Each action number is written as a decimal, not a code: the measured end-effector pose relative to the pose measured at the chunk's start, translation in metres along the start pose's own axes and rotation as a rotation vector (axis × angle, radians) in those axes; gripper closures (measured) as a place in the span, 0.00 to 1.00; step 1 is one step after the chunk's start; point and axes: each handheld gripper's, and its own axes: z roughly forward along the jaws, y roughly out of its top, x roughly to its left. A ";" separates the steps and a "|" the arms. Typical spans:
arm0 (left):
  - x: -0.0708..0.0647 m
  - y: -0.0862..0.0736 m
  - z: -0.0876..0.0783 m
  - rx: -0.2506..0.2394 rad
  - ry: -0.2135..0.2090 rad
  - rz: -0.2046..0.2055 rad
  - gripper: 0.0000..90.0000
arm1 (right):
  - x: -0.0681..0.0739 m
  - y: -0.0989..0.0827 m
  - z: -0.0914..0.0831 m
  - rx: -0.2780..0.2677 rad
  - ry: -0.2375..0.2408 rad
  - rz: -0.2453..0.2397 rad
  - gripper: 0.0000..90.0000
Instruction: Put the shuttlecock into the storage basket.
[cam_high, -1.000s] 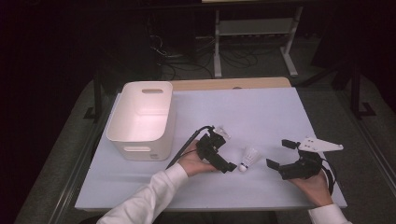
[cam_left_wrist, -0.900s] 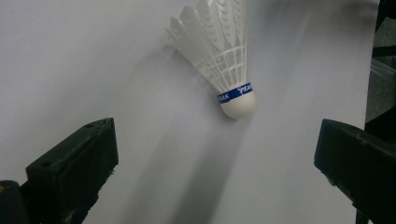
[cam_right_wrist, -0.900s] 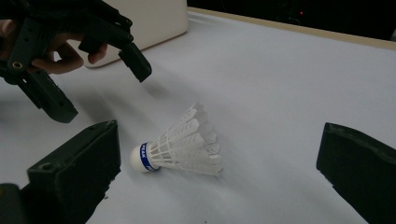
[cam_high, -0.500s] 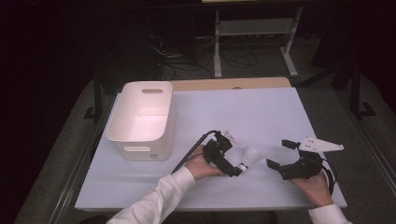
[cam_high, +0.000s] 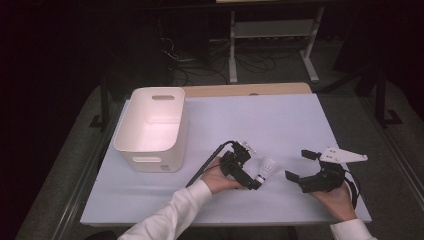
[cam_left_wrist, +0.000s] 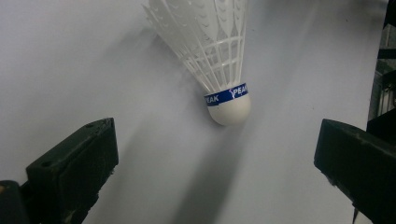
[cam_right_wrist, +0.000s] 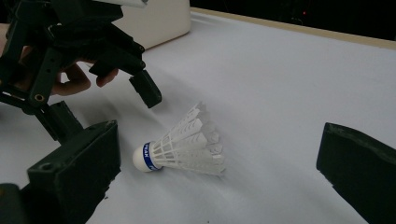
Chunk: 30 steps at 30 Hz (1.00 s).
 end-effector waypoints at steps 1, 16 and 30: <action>0.000 0.000 0.000 0.003 -0.001 0.001 0.00 | 0.000 0.000 0.000 0.000 0.000 0.000 0.00; 0.001 0.006 0.006 0.042 -0.007 -0.017 0.00 | 0.000 0.000 0.000 -0.001 -0.002 0.000 0.00; 0.002 0.007 0.008 0.022 -0.043 -0.032 0.22 | 0.000 0.000 0.000 -0.002 -0.003 -0.001 0.00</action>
